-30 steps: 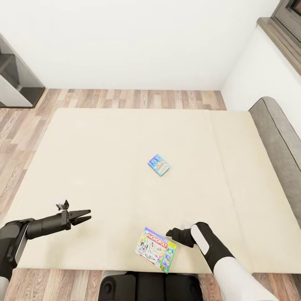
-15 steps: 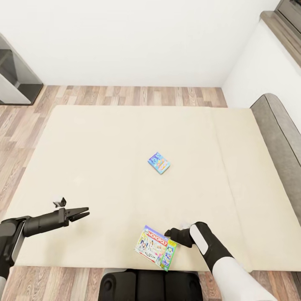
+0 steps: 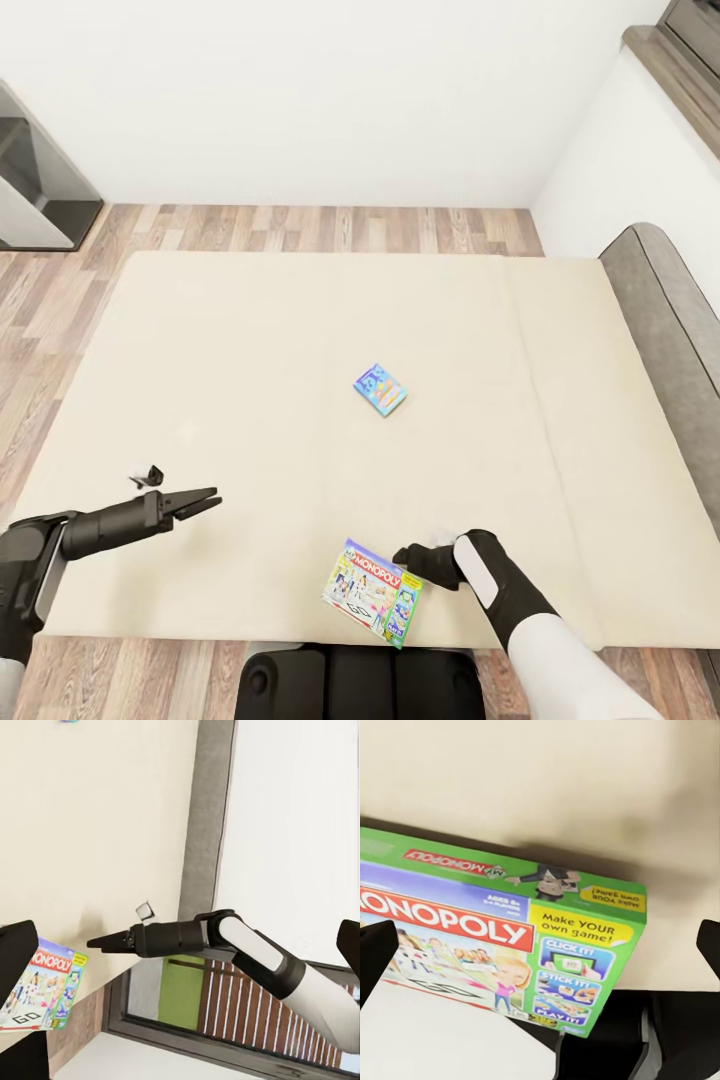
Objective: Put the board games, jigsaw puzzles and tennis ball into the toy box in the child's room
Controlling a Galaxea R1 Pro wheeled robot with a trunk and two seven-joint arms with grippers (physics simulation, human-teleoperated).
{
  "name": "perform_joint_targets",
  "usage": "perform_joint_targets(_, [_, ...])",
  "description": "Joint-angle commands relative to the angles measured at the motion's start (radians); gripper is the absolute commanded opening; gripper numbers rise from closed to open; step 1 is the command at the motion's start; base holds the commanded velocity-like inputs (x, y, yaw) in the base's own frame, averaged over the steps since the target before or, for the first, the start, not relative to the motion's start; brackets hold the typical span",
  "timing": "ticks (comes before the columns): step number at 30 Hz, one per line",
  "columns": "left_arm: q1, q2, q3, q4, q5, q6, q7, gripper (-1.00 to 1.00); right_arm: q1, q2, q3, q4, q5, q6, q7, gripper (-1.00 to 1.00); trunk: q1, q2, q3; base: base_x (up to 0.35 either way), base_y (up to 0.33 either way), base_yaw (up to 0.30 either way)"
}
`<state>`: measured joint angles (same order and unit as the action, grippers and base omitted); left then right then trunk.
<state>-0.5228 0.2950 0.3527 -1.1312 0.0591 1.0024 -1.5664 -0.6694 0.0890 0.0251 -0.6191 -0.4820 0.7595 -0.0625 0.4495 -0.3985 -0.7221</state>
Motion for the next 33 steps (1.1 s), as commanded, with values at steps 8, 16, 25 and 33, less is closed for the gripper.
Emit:
perform_joint_targets(8, [0.0, -0.005, 0.001, -0.001, 0.009, 0.01, -0.004, 1.0, 0.0, 0.004, 0.007, -0.002, -0.006, 0.003, -0.006, 1.0, 0.001, -0.002, -0.001, 0.0, 0.0, 0.0])
perform_joint_targets(16, [0.0, -0.009, -0.003, -0.001, 0.009, 0.011, -0.004, 1.0, 0.0, 0.005, 0.009, -0.003, -0.006, 0.003, -0.003, 1.0, 0.001, -0.002, -0.003, 0.0, 0.0, 0.0])
perform_joint_targets(25, [0.0, -0.01, -0.003, -0.001, 0.008, 0.012, -0.004, 1.0, -0.001, 0.004, 0.009, -0.004, -0.006, 0.003, -0.002, 1.0, 0.001, -0.002, -0.015, 0.0, 0.0, 0.0])
perform_joint_targets(33, [0.0, -0.01, -0.002, -0.001, 0.008, 0.012, -0.004, 1.0, -0.001, 0.005, 0.009, -0.003, -0.006, 0.003, -0.002, 1.0, 0.001, -0.002, -0.028, 0.0, 0.0, 0.0])
